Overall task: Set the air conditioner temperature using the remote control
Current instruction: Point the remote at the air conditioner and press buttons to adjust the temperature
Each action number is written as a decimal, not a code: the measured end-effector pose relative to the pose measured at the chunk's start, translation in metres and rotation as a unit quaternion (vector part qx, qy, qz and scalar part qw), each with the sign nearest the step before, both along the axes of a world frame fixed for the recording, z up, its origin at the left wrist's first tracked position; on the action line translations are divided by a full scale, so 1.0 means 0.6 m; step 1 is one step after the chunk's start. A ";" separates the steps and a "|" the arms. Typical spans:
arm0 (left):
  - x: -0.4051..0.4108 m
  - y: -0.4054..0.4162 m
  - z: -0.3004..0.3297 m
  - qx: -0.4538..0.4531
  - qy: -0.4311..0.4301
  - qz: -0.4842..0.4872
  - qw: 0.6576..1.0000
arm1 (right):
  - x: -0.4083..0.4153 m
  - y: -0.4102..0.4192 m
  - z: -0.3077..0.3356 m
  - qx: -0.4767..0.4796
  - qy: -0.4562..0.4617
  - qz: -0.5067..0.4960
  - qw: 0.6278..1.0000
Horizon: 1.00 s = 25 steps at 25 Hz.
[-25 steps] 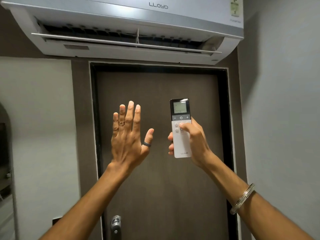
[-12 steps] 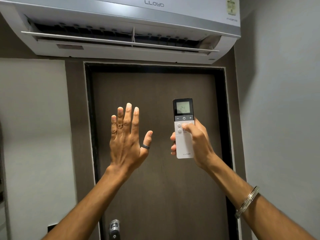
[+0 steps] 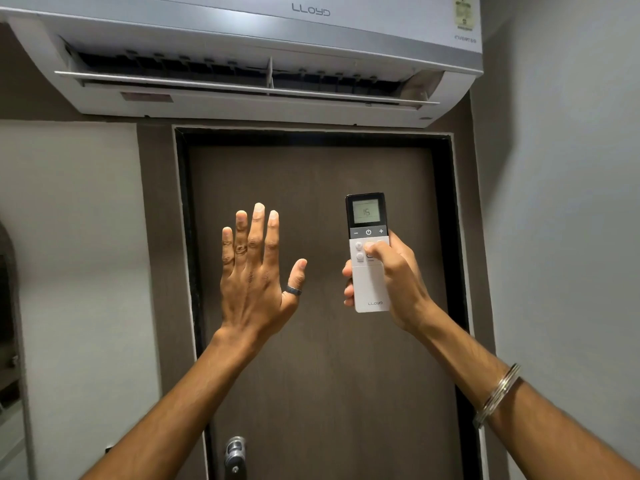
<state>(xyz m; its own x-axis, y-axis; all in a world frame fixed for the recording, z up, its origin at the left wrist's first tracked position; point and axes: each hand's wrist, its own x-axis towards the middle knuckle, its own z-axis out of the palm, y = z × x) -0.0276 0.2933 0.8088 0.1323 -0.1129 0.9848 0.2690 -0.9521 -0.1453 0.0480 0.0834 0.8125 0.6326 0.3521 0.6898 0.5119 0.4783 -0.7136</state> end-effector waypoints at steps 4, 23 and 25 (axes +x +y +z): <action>-0.003 0.005 -0.001 -0.005 0.006 0.004 1.000 | -0.003 -0.003 0.001 0.002 0.000 -0.001 1.000; 0.016 0.010 -0.001 -0.011 -0.010 0.020 1.000 | 0.006 0.007 0.000 0.012 -0.006 -0.004 1.000; 0.018 0.011 -0.002 -0.012 -0.010 0.021 1.000 | 0.008 0.008 -0.002 0.018 -0.004 -0.003 1.000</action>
